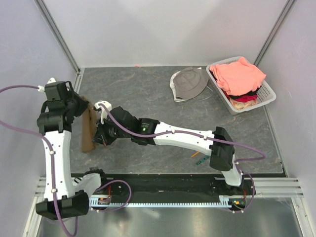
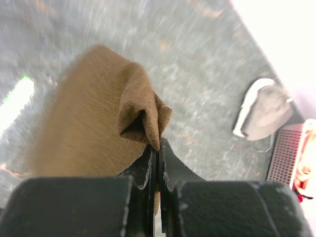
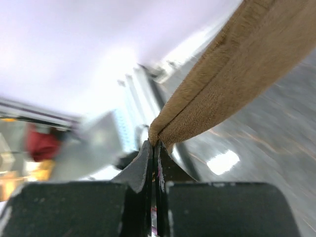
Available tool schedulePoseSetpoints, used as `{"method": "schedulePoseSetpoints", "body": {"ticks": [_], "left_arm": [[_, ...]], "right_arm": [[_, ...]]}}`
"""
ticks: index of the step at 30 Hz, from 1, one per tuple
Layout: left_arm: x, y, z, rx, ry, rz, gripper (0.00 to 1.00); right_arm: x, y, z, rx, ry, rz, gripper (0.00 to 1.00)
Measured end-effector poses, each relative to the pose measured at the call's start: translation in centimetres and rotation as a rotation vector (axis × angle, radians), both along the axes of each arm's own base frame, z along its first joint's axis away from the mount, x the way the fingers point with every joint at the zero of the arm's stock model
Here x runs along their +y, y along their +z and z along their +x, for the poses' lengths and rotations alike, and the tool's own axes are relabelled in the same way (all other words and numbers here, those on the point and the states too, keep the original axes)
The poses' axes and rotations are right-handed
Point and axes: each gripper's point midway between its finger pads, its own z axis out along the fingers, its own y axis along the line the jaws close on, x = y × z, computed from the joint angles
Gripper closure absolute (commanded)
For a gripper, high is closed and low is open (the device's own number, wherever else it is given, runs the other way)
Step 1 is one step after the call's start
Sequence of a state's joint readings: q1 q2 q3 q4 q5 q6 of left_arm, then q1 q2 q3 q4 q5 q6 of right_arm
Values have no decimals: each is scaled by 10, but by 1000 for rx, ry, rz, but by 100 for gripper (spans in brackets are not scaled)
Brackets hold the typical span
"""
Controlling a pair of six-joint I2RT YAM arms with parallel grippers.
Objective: Fold the napkin into a case and place the utensils inside
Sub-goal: Turn over the upper triangle folded napkin at the center of the board, then smooth out the lower triangle-folded napkin at the center of the board.
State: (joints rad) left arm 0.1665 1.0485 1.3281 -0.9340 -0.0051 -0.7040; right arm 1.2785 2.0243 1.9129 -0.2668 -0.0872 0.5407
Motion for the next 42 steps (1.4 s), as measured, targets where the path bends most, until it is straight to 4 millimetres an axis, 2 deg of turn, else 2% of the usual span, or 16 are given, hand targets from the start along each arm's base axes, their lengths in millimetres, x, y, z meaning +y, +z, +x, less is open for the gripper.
{"method": "schedulePoseSetpoints", "body": {"ticks": [3, 6, 9, 11, 14, 16, 19, 24, 26, 27, 30, 33, 34, 37, 41, 42], "left_arm": [[-1, 19, 0, -34, -23, 47, 98], [-18, -3, 16, 46, -97, 66, 98], [-50, -57, 41, 199, -201, 91, 98], [-76, -113, 58, 333, -273, 106, 98], [-107, -186, 63, 494, -355, 146, 98], [-127, -214, 62, 549, -403, 166, 98], [-162, -236, 63, 553, -472, 178, 98], [-205, -244, 74, 519, -537, 179, 97], [-218, -246, 77, 508, -555, 179, 92], [-224, -247, 79, 503, -562, 178, 87], [-237, -247, 83, 483, -583, 176, 54], [-249, -237, 97, 412, -591, 156, 35], [-253, -231, 104, 381, -593, 144, 32], [-261, -208, 115, 307, -614, 110, 30], [-261, -160, 108, 206, -657, 79, 36], [-260, -144, 101, 168, -671, 69, 45]], "right_arm": [[6, 8, -1, 57, 33, 108, 100], [-5, -9, 12, 128, 34, 170, 100], [-32, -53, 34, 211, -4, 174, 100], [-56, -93, 48, 266, -42, 131, 100], [-104, -164, 56, 361, -98, 31, 100], [-131, -195, 56, 413, -124, -16, 100], [-165, -217, 57, 450, -164, -42, 100], [-188, -206, 60, 416, -197, -23, 100], [-193, -202, 63, 393, -212, -21, 93], [-195, -203, 64, 386, -224, -30, 91], [-209, -215, 65, 385, -266, -80, 73], [-227, -232, 53, 419, -279, -168, 53], [-231, -234, 49, 435, -277, -186, 41], [-240, -226, 48, 420, -286, -211, 29], [-263, -222, 60, 405, -348, -271, 24], [-269, -222, 67, 401, -369, -284, 24]]}}
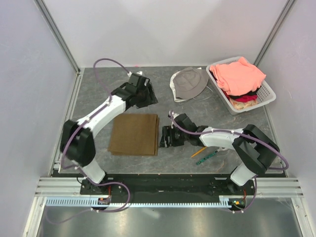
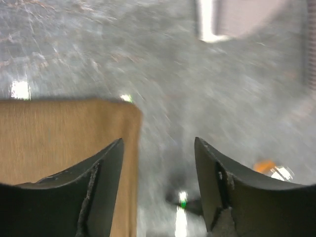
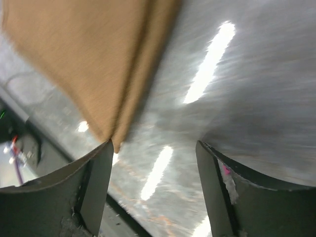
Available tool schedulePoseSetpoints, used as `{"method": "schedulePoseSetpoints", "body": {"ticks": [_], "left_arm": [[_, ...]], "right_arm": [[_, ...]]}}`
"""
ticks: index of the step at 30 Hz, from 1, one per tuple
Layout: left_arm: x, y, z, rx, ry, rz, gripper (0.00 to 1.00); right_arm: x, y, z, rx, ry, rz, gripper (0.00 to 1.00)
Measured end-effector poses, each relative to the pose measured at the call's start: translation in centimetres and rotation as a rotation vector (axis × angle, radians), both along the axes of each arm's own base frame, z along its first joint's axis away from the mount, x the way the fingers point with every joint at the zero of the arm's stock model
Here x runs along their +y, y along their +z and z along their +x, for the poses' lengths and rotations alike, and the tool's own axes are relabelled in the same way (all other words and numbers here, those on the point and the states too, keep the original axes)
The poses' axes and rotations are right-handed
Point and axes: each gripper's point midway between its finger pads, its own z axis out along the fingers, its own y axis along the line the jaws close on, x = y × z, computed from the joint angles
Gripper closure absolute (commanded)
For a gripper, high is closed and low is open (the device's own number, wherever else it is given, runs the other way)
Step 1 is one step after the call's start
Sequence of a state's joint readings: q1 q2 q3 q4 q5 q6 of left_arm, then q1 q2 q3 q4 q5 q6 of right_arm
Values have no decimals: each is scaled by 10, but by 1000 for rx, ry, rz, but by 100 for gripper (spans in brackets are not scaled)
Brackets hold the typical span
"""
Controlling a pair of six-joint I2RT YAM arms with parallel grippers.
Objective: Fold the napkin into a case and place the utensils inside
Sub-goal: Smooth out the lower triangle-folded napkin at the center of the board.
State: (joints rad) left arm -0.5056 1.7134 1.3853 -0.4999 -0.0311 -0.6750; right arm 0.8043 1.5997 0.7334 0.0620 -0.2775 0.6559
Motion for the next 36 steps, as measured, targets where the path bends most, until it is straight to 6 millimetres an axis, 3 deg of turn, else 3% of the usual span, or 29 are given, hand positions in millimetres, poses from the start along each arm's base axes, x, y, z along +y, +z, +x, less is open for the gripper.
{"method": "schedulePoseSetpoints", "body": {"ticks": [3, 5, 9, 11, 13, 15, 20, 25, 30, 36], "left_arm": [[6, 37, -31, -62, -51, -71, 52], [9, 45, -52, -83, -78, -109, 50], [12, 7, -113, 9, -148, -132, 46], [7, -21, -140, 85, -182, -116, 51], [3, -46, -168, 159, -218, -93, 57], [0, -61, -187, 207, -244, -78, 63], [-9, -68, -200, 227, -265, -78, 66], [-18, -68, -205, 219, -291, -84, 65], [-20, -86, -213, 255, -305, -20, 66], [-26, -94, -211, 258, -310, 49, 71]], "right_arm": [[-14, 3, 26, -7, -57, -45, 25], [-16, 6, 48, -17, -86, -60, 27], [-5, 9, 92, -42, -107, -67, 38], [3, 9, 107, -50, -105, -62, 42], [10, 8, 118, -55, -97, -57, 55], [14, 5, 125, -53, -90, -56, 60], [18, -11, 130, -23, -84, -69, 68], [20, -13, 138, -24, -87, -63, 77], [20, -16, 143, -15, -100, -55, 98], [21, -17, 146, -18, -106, -46, 100]]}}
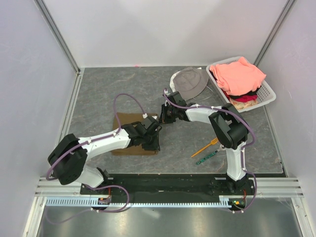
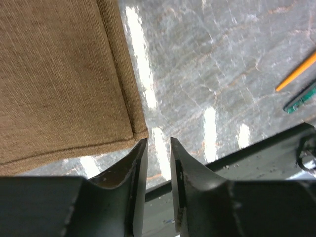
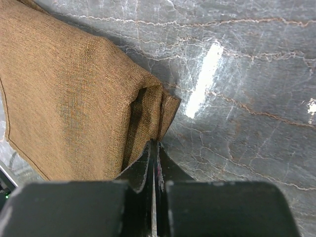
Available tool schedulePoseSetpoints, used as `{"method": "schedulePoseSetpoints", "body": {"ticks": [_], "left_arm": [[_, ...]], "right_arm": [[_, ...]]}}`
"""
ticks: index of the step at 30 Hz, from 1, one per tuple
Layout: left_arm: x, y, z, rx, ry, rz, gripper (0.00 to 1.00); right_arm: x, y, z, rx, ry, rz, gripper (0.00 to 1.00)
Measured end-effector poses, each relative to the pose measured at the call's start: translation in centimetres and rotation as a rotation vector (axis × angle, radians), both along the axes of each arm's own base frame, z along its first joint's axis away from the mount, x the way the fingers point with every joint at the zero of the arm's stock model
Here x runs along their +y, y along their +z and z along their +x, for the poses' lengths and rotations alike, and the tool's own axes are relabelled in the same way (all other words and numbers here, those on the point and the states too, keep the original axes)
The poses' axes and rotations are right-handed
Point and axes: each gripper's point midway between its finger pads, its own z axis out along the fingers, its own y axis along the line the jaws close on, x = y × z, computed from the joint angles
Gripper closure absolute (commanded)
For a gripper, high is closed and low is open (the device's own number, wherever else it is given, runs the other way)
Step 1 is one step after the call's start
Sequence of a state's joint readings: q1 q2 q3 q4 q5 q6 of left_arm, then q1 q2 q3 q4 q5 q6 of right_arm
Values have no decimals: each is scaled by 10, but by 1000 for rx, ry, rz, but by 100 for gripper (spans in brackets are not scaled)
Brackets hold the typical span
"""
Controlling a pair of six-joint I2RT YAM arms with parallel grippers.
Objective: Fold the napkin into a case and place the utensils inside
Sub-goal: Smooth out the lower triangle-folded napkin at the center of the board.
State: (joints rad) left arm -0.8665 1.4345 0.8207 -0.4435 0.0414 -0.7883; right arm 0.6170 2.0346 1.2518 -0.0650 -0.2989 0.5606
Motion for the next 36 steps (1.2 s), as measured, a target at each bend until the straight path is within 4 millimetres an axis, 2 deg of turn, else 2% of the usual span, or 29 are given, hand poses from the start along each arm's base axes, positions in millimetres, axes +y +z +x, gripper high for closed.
{"method": "schedulePoseSetpoints", "body": {"ticks": [4, 8, 13, 14, 18, 22, 24, 29, 36], "left_arm": [[4, -4, 5, -12, 17, 37, 74], [9, -5, 5, -14, 27, 61, 75], [10, 1, 7, -35, 38, 56, 61], [10, 1, 7, -36, 39, 57, 60], [11, -2, 7, -31, 43, 66, 66], [14, -9, 7, -22, 48, 92, 71], [15, -11, 6, -19, 48, 99, 72], [16, -13, 6, -13, 48, 107, 72], [17, -22, 4, 5, 46, 129, 73]], "right_arm": [[0, 0, 0, -4, 5, -1, 94], [0, 0, 0, -8, 12, -2, 93], [0, 0, 0, -11, 15, -3, 94], [0, 0, 0, -11, 15, -2, 94], [0, 0, 0, -10, 15, -1, 93], [-2, 2, 0, -9, 16, -2, 77], [-6, 3, -2, -11, 15, -9, 73], [-20, 5, -22, 16, 16, -21, 69], [-29, 6, -65, 95, 25, 42, 67]]}}
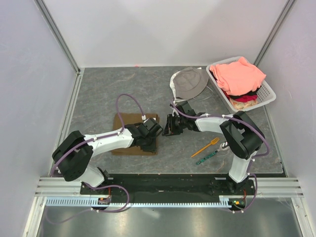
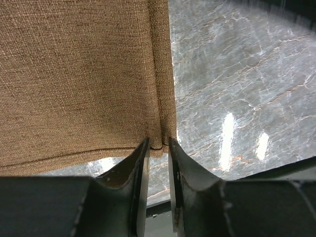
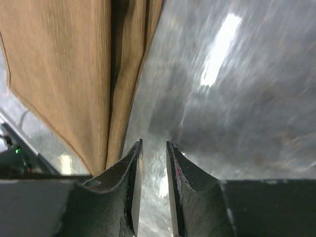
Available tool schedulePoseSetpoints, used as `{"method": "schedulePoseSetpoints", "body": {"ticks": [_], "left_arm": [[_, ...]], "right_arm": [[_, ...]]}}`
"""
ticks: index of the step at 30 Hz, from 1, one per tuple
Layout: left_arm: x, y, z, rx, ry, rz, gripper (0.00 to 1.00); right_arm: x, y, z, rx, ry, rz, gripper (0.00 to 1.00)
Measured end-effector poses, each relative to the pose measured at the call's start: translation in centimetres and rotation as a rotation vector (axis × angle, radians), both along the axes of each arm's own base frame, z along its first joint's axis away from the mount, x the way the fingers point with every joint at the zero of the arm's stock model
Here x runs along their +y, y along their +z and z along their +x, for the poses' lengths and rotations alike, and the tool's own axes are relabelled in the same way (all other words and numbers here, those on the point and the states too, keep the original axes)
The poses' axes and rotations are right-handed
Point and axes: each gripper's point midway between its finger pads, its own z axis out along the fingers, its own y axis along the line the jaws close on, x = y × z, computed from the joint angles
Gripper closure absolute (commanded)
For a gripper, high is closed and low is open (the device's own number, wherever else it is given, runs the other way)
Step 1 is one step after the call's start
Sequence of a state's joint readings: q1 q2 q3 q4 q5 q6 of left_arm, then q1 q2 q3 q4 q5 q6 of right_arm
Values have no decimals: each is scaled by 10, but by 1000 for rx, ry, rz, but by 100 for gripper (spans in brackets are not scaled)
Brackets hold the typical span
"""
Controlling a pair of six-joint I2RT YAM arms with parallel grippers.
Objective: Fold the napkin into a case and place the utensils inside
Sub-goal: Smooth out the lower triangle-folded napkin at the center of the board.
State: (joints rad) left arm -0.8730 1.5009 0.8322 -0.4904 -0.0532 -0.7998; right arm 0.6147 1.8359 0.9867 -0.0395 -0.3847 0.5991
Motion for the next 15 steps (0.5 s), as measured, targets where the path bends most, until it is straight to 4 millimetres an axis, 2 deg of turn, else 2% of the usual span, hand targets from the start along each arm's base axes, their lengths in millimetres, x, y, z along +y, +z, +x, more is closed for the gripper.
{"method": "schedulePoseSetpoints", "body": {"ticks": [3, 5, 9, 15], "left_arm": [[0, -2, -1, 2, -2, 2, 79], [-1, -4, -1, 3, -4, 4, 88], [-1, -7, -1, 6, -4, 10, 98], [-1, -3, -1, -3, -4, -2, 98]], "right_arm": [[4, -1, -17, 21, 15, 26, 66], [9, -1, -28, 30, 32, 44, 64], [18, 0, -50, 43, 69, 70, 62], [21, 0, -69, 60, 89, 101, 61]]}}
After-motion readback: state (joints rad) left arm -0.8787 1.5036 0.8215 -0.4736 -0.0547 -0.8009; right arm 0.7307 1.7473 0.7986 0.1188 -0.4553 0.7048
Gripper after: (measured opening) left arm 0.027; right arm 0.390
